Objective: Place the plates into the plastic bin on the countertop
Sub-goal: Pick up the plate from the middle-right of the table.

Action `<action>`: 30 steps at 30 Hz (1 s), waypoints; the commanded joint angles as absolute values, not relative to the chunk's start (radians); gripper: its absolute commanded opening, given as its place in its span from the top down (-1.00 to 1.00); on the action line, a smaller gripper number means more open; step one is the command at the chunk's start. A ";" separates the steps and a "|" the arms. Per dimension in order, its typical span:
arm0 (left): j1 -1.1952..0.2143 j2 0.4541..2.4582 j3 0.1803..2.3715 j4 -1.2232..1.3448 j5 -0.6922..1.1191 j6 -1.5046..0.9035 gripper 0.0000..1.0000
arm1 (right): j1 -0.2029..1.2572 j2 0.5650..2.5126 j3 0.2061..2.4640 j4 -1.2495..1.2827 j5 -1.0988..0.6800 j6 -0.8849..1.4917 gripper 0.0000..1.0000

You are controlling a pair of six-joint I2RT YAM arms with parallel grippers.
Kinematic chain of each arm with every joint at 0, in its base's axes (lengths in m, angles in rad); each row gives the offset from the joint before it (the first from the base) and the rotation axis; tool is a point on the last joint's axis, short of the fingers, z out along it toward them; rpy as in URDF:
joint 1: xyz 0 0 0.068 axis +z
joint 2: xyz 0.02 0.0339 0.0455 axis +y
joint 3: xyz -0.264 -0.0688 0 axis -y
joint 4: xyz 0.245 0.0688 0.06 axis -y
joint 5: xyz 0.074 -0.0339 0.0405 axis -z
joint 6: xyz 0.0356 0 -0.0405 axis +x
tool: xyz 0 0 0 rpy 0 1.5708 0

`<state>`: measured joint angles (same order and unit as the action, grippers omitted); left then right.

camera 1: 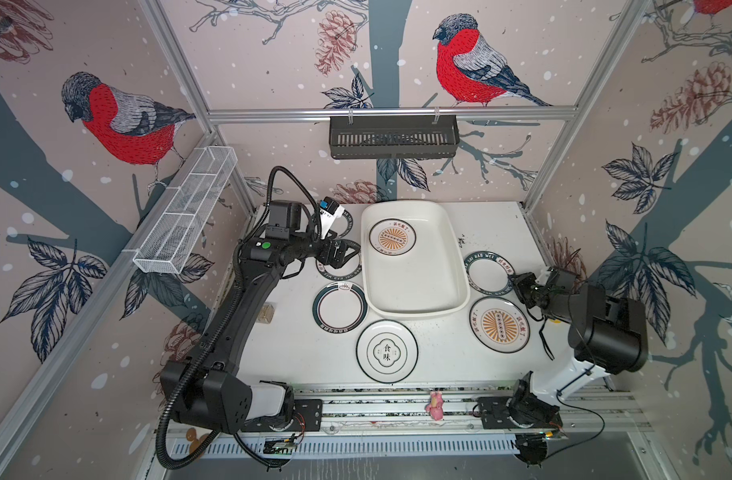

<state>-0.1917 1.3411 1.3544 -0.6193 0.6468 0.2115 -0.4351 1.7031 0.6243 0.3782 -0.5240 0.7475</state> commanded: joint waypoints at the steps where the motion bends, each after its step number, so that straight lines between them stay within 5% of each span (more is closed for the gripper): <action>1: -0.192 1.338 1.351 -0.603 0.650 0.215 -0.94 | -0.439 1.720 0.624 0.341 -0.519 0.733 0.27; 30: -0.193 1.341 1.352 -0.591 0.647 0.204 -0.94 | -0.474 1.742 0.614 0.426 -0.590 0.773 0.83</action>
<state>-0.1925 1.3415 1.3453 -0.6098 0.6456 0.1974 -0.4698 1.7405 0.6140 0.4469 -0.6079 0.7609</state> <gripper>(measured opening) 0.972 0.093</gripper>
